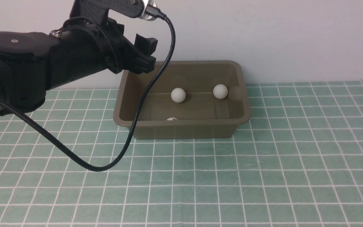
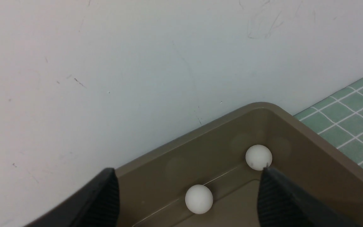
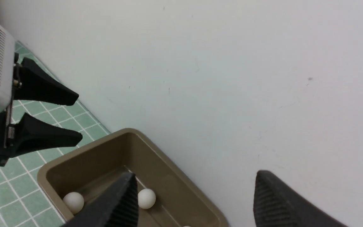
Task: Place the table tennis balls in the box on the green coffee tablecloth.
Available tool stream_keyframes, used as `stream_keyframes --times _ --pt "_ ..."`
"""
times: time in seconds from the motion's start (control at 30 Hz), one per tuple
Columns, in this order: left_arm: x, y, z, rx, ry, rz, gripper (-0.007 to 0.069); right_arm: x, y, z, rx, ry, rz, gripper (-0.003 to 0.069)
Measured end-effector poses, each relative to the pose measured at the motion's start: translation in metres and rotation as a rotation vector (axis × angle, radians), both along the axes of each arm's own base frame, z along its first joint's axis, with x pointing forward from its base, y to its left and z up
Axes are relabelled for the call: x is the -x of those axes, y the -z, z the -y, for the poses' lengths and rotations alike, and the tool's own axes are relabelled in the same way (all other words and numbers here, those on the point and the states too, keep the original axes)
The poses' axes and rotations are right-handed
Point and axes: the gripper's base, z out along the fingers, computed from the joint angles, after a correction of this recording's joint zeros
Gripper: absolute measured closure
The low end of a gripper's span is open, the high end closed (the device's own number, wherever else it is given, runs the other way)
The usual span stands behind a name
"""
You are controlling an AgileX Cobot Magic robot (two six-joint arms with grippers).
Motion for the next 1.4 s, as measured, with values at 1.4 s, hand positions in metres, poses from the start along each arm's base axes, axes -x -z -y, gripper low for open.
stream_keyframes --times 1.4 --pt "0.005 0.003 0.009 0.074 0.088 -0.052 0.0092 0.023 0.099 0.001 0.228 -0.075 -0.249 0.0218"
